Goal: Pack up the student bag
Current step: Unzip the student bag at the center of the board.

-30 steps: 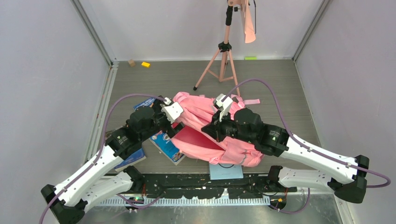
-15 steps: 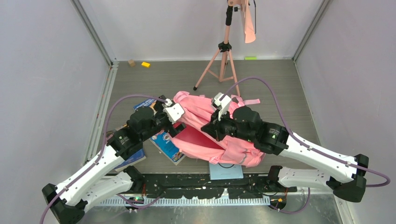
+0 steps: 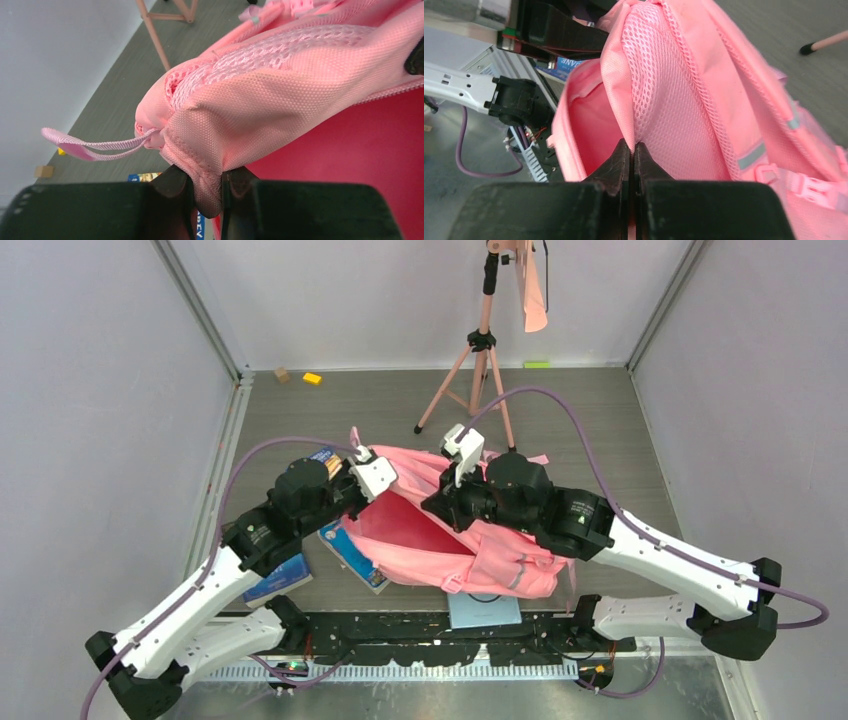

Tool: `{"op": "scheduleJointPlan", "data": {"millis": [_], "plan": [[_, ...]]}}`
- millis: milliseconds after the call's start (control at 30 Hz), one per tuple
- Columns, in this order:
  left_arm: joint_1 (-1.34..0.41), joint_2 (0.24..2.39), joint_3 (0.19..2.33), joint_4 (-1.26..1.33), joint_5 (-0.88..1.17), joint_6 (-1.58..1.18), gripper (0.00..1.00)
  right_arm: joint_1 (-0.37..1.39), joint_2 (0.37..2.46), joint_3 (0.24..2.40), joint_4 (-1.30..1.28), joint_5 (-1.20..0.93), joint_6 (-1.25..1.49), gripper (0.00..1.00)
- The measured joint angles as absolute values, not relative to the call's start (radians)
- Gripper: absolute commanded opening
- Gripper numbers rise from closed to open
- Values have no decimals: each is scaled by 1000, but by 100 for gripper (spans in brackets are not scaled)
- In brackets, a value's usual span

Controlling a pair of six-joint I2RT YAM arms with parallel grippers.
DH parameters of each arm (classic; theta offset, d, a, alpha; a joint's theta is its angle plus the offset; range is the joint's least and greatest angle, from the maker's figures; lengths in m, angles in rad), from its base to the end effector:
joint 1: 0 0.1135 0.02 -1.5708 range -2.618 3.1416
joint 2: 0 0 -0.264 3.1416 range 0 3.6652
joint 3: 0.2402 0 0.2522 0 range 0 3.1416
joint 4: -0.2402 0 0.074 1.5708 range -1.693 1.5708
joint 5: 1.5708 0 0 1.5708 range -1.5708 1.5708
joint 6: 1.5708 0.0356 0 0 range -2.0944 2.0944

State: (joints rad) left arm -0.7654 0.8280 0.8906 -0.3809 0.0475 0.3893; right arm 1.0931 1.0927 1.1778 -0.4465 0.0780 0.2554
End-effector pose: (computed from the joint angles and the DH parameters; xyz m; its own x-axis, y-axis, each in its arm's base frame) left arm 0.1331 -0.1302 0.3489 0.0662 0.4621 -0.8843 0.7560 0.5552 0.3467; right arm 0.1128 0.2118 0.3898 -0.3725 -0.1717 -0.9120 -0.7831 0.5854 0.2097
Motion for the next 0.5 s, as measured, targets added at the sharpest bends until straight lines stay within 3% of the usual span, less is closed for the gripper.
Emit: {"op": "scheduleJointPlan", "data": {"millis": [200, 300, 367, 433, 467, 500], "plan": [[-757, 882, 1142, -591, -4, 374, 0, 1113, 1147, 1327, -466, 185, 173, 1], [-756, 972, 1327, -707, -27, 364, 0, 1114, 1157, 1364, -433, 263, 130, 9], [-756, 1039, 1456, -787, -33, 347, 0, 1114, 1157, 1370, -398, 303, 107, 19], [-756, 1093, 1564, -857, -28, 329, 0, 1114, 1156, 1370, -374, 318, 93, 39], [-757, 1127, 1637, -912, -20, 318, 0, 1113, 1151, 1364, -363, 317, 80, 56], [-757, 1140, 1668, -931, -12, 314, 0, 1112, 1146, 1357, -360, 312, 81, 63]]}}
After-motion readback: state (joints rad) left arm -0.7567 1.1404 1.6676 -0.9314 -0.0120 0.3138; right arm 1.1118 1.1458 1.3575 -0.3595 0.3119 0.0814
